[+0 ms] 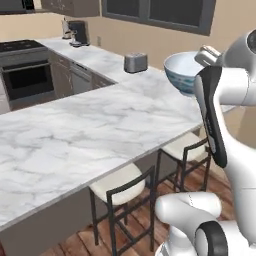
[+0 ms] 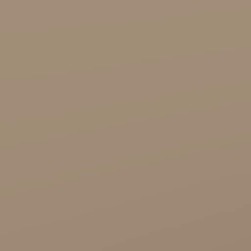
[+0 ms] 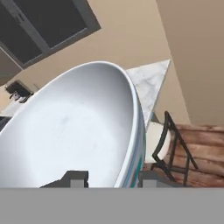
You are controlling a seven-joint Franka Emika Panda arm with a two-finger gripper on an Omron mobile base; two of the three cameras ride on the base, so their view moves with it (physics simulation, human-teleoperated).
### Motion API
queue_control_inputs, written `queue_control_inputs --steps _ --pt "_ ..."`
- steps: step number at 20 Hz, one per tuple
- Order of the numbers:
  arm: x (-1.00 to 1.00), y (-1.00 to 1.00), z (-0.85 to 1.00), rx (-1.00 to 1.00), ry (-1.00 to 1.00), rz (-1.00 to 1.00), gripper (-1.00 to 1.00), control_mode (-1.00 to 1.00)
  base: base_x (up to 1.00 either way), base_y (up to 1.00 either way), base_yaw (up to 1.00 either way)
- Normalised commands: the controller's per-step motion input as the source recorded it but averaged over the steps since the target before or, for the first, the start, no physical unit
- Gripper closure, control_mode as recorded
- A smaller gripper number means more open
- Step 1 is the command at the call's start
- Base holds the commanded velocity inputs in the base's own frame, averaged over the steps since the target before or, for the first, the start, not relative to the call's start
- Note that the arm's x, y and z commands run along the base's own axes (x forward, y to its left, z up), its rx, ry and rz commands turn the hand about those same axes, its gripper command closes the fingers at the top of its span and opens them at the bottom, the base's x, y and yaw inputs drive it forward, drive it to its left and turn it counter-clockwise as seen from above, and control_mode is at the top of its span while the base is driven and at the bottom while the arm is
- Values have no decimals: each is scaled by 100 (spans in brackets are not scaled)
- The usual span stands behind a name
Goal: Pick up the bowls from the cabinet and place each bowl in front of a stool on the dining counter.
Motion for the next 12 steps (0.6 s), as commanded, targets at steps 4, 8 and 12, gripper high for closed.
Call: queue_control_inputs --steps 4,8,12 --pt "0 0 0 0 0 0 100 100 95 -26 59" --pt "0 0 0 0 0 0 100 100 100 -6 62" --pt "0 0 0 0 0 0 100 100 100 0 58"
